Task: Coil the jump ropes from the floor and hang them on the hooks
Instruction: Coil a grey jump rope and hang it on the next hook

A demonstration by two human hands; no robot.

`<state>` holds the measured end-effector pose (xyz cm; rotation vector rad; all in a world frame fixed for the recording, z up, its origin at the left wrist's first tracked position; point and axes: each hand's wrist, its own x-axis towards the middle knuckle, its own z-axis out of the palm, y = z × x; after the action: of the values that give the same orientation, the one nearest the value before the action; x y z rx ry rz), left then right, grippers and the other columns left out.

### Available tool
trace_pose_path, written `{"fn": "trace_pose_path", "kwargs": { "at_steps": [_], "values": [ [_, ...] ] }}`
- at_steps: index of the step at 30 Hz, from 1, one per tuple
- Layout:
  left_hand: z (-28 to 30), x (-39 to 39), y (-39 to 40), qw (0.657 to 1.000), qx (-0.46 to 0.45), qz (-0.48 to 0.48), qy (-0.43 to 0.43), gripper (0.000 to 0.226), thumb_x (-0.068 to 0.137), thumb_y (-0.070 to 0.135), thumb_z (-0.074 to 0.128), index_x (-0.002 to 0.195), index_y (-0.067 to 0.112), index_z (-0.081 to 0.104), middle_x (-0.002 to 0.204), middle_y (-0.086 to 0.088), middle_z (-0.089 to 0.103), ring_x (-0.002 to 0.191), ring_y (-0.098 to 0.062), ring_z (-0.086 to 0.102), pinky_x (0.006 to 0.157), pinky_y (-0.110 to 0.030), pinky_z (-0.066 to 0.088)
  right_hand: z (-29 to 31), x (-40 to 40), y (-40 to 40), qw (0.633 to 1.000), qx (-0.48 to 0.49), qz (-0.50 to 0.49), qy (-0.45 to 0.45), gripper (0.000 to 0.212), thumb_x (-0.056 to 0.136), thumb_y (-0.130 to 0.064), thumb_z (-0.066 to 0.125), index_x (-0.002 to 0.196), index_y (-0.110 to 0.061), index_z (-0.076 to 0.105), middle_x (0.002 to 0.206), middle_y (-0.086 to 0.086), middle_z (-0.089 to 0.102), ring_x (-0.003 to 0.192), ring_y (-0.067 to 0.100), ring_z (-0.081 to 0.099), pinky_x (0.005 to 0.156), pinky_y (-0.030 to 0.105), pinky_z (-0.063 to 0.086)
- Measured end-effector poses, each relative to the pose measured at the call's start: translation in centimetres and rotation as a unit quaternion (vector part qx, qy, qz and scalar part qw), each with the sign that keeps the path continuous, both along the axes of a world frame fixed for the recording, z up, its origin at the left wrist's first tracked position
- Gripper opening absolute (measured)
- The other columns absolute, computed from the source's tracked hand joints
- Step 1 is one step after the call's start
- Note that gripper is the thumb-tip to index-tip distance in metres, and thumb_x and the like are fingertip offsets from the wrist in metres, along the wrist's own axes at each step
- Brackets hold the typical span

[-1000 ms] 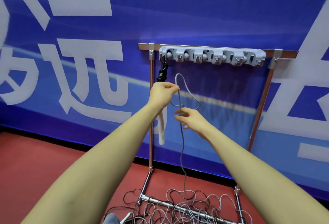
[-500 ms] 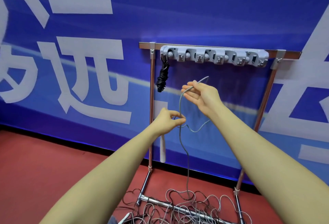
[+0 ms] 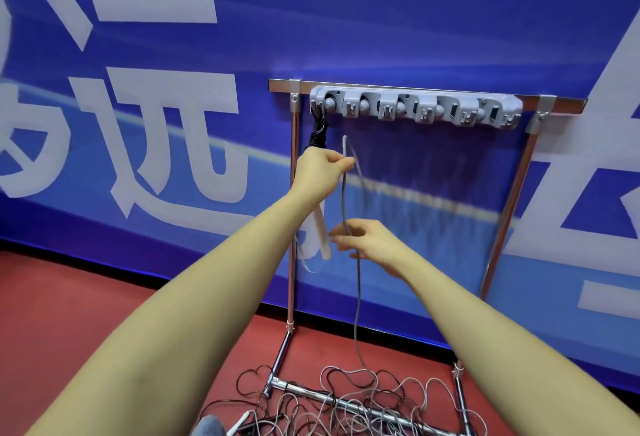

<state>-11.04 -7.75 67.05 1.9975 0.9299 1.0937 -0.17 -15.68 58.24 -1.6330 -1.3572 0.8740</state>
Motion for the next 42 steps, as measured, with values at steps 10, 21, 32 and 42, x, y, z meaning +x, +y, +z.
{"fn": "trace_pose_path", "kwargs": {
  "at_steps": [10,21,32,42],
  "values": [
    [-6.7,-2.2,-0.2,0.981,-0.106,-0.053,0.152,0.027,0.089,0.021,0.055,0.116,0.022,0.061,0.121,-0.008,0.032,0.112,-0.026,0.045,0.098,-0.032,0.041,6.2,0.6,1.4,0.945,0.192,-0.113,0.240,0.021,0.102,-0.020,0.041,0.098,-0.017,0.061,0.093,0.006,0.070,0.089,0.019,0.069,0.080,0.043,0.053],
    [-6.9,-0.7,-1.7,0.992,-0.013,-0.051,0.119,0.021,0.089,0.024,0.061,0.086,0.009,0.075,0.082,-0.008,0.044,0.083,-0.016,0.048,0.076,-0.024,0.037,8.5,2.0,0.9,0.904,0.220,-0.135,0.339,0.029,0.103,-0.031,0.040,0.116,-0.010,0.054,0.118,0.011,0.064,0.105,0.021,0.062,0.085,0.041,0.051],
    [-1.0,-0.6,-0.4,0.998,-0.063,0.003,-0.022,0.015,0.089,0.021,0.063,0.085,0.011,0.072,0.077,-0.003,0.064,0.067,-0.012,0.051,0.066,-0.024,0.042,1.9,-1.4,-0.6,0.995,0.050,-0.046,0.068,0.015,0.097,-0.021,0.053,0.095,-0.012,0.065,0.086,0.004,0.072,0.077,0.016,0.069,0.071,0.029,0.050],
    [-7.0,-3.4,-1.5,0.971,-0.112,-0.105,0.181,0.030,0.091,0.029,0.062,0.120,0.025,0.062,0.119,-0.005,0.029,0.105,-0.016,0.047,0.091,-0.024,0.039,7.0,-0.3,0.8,0.940,0.215,-0.113,0.239,0.018,0.102,-0.022,0.042,0.098,-0.015,0.058,0.095,0.006,0.071,0.086,0.021,0.071,0.068,0.038,0.056]
  ]
}}
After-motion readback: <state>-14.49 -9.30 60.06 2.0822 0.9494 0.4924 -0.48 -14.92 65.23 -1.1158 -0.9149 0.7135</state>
